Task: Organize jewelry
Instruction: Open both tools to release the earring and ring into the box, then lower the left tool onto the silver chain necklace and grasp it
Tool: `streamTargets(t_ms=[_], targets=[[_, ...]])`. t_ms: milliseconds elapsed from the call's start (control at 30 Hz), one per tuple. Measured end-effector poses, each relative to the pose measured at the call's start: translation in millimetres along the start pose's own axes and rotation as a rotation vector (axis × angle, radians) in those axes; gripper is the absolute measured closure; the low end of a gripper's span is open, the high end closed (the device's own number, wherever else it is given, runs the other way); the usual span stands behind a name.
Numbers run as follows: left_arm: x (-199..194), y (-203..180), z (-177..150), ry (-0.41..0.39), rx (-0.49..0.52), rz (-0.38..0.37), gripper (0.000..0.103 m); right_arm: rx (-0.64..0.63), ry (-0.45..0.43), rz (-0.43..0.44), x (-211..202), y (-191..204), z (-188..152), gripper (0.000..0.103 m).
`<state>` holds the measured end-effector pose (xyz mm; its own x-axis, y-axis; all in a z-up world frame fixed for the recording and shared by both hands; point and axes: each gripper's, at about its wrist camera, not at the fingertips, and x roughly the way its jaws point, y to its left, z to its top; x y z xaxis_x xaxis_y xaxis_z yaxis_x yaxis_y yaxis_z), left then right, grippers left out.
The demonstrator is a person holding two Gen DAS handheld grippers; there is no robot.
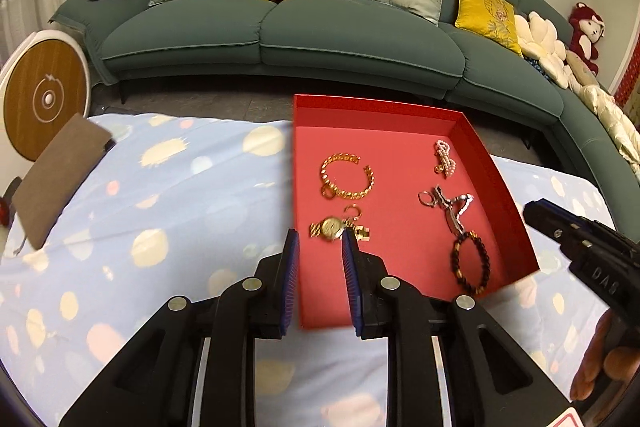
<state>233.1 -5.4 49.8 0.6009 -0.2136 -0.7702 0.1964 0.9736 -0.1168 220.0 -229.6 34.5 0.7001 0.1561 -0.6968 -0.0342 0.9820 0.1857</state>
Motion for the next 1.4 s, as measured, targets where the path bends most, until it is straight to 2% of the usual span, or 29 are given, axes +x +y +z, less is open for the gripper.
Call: streamTargets(t_ms=[167, 233, 267, 300, 400, 467, 600, 700, 867, 933, 1067, 1233, 1300, 1400], targets=[[-32, 8, -32, -0.009, -0.007, 0.014, 0.079, 0.041, -0.021, 0.005, -44, -5, -19, 0.080], [-38, 9, -47, 0.005, -0.010, 0.008, 0.078, 0.049, -0.025, 0.004, -58, -3, -33, 0.075], [-40, 10, -56, 0.013, -0.013, 0.005, 0.075, 0.048, -0.026, 0.000, -64, -2, -41, 0.073], [-42, 10, -63, 0.022, -0.017, 0.003, 0.069, 0.045, -0.024, -0.002, -67, 0, -48, 0.070], [-42, 14, -86, 0.042, -0.037, 0.008, 0.059, 0.028, -0.001, -0.007, -72, 8, -67, 0.070], [-37, 15, -100, 0.058, -0.042, 0.015, 0.056, 0.006, 0.014, -0.010, -72, 15, -79, 0.070], [-20, 12, -120, 0.113, -0.009, 0.015, 0.056, -0.042, 0.034, -0.011, -69, 25, -93, 0.066], [-12, 11, -130, 0.135, 0.012, 0.023, 0.056, -0.044, 0.057, -0.013, -63, 23, -104, 0.066], [-6, 16, -137, 0.154, 0.000, -0.005, 0.056, -0.033, 0.092, -0.019, -55, 18, -115, 0.066], [-4, 16, -139, 0.164, 0.000, -0.014, 0.060, -0.032, 0.099, -0.026, -52, 16, -117, 0.066], [-5, 15, -140, 0.153, 0.024, -0.010, 0.082, -0.028, 0.116, -0.030, -43, 15, -119, 0.066], [-8, 14, -139, 0.151, 0.024, -0.052, 0.089, -0.019, 0.139, -0.025, -30, 15, -119, 0.066], [-11, 13, -137, 0.136, 0.029, -0.060, 0.099, -0.014, 0.147, -0.024, -24, 16, -119, 0.066], [-16, 13, -132, 0.126, 0.020, -0.080, 0.100, -0.002, 0.157, -0.022, -16, 15, -118, 0.066]])
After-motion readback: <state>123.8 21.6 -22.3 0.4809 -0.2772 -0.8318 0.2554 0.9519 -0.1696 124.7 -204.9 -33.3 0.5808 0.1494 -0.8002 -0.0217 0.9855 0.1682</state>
